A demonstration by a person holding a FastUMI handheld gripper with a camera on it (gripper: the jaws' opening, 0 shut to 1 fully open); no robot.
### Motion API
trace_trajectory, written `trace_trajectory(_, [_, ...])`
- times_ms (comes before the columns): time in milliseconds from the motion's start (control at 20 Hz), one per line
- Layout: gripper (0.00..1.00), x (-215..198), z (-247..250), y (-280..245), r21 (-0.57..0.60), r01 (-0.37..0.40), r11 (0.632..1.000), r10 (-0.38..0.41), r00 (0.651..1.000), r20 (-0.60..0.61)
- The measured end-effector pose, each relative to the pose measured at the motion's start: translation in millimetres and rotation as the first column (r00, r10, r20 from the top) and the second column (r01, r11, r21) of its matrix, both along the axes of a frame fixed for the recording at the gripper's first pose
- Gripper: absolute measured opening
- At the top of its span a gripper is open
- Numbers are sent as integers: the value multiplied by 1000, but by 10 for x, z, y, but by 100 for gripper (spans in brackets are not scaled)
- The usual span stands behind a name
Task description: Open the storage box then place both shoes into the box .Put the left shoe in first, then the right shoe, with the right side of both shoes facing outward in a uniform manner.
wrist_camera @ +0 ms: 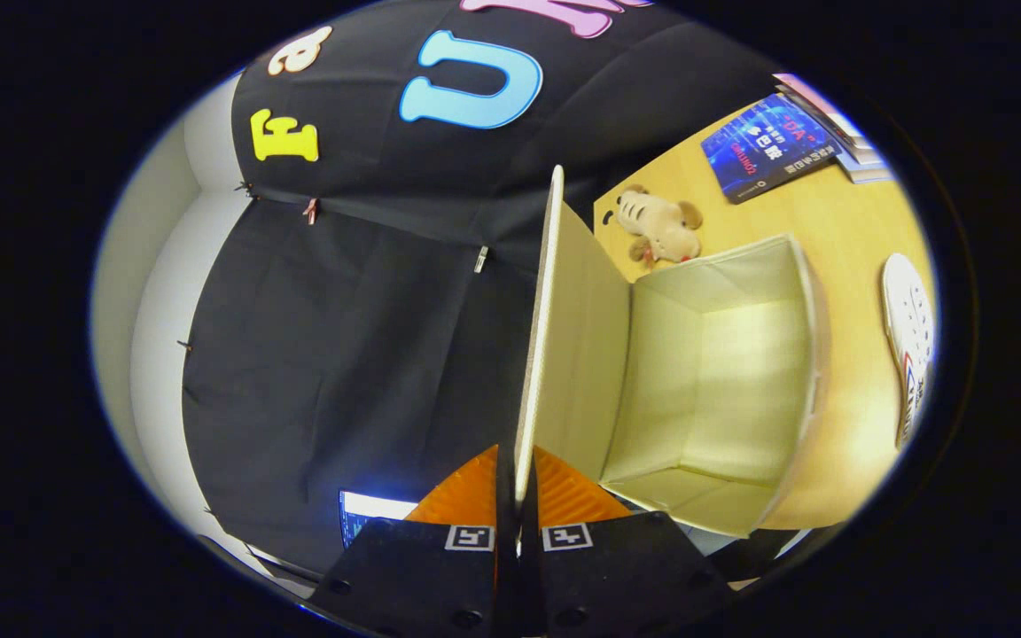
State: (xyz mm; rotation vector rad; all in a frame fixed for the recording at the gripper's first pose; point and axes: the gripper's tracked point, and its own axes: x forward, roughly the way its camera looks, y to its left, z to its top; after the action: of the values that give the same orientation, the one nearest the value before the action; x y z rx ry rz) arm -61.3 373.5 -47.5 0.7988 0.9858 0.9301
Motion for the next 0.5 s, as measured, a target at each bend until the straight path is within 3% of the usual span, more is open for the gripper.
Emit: trace_trajectory(500, [5,-12,74,1196,-25,-41,999,41,999,10])
